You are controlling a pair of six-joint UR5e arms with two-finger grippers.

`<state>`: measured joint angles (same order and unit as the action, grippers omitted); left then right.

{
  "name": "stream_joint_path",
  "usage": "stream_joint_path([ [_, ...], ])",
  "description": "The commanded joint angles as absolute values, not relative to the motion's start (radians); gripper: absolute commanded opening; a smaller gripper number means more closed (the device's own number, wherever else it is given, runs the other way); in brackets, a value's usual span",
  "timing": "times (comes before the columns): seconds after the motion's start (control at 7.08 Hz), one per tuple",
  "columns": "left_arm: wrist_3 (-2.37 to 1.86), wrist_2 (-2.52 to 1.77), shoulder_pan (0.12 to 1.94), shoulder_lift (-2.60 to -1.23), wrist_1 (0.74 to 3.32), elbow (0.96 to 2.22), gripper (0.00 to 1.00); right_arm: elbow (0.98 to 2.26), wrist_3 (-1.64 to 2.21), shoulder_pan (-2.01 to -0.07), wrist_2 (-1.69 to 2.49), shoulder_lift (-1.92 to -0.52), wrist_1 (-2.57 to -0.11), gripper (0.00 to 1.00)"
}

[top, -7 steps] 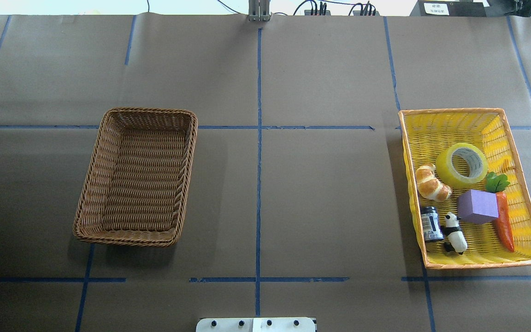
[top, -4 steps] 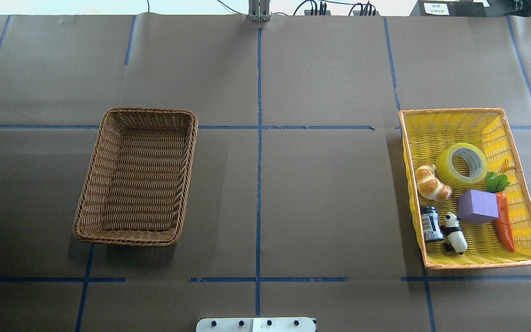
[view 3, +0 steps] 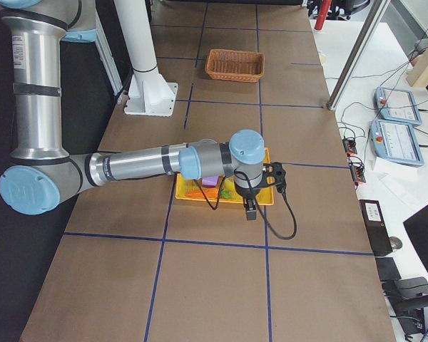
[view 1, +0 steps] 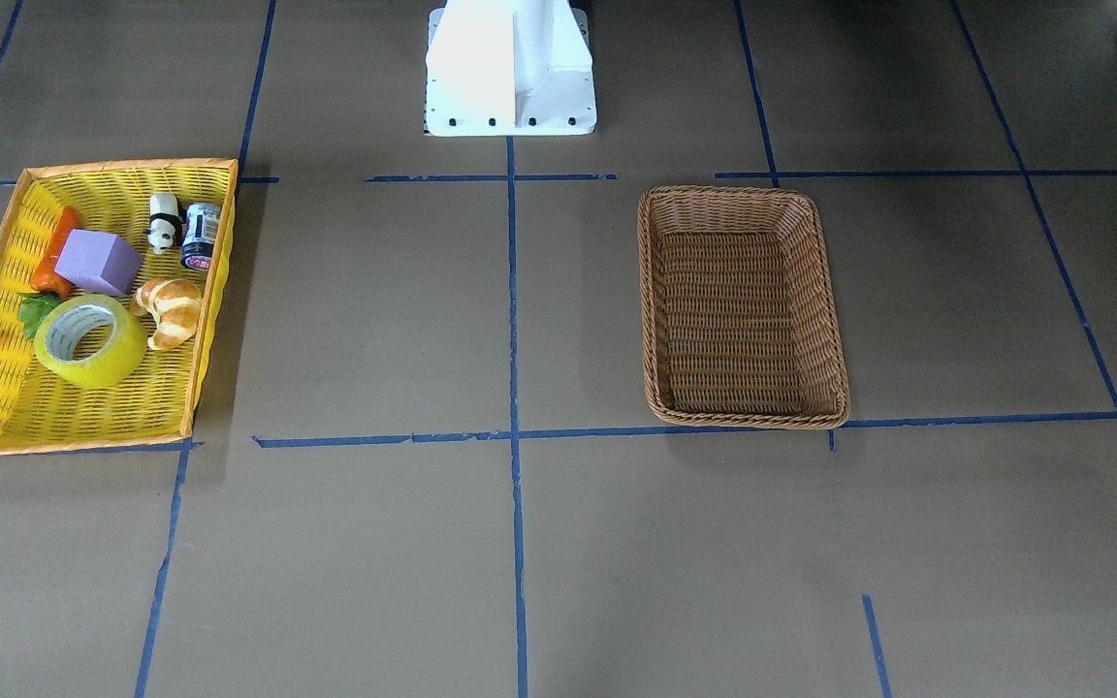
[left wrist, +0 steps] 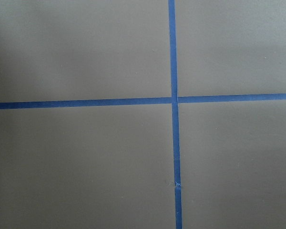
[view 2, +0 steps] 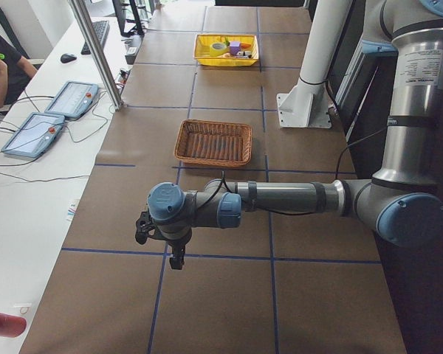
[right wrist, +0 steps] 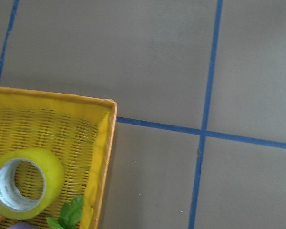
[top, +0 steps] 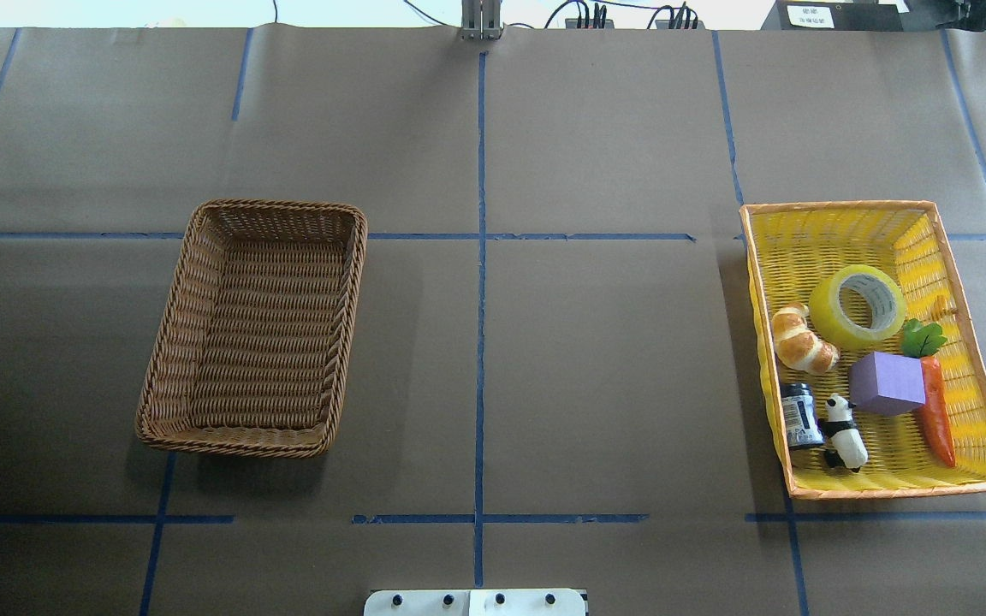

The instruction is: Move tape to another basket

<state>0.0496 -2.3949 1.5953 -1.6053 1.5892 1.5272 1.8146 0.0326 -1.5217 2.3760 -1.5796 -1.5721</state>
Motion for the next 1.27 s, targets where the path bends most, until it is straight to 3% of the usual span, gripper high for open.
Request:
stream_joint_path([
  [0.0,0.049,-2.399,1.595,-1.605,1.589,1.532,1.0,1.86,0.049,-1.389,2.356,-1.511,-1.571,1.0],
  [0.42,0.048,-2.402,1.594,-1.605,1.589,1.532,1.0,1.876,0.425,-1.272,2.347,-1.479,-1.524,1.0],
  [1.13,0.046,-2.405,1.594,-1.605,1.589,1.532,1.0,1.801,0.54,-1.157,2.284,-1.491,-1.47,1.0],
])
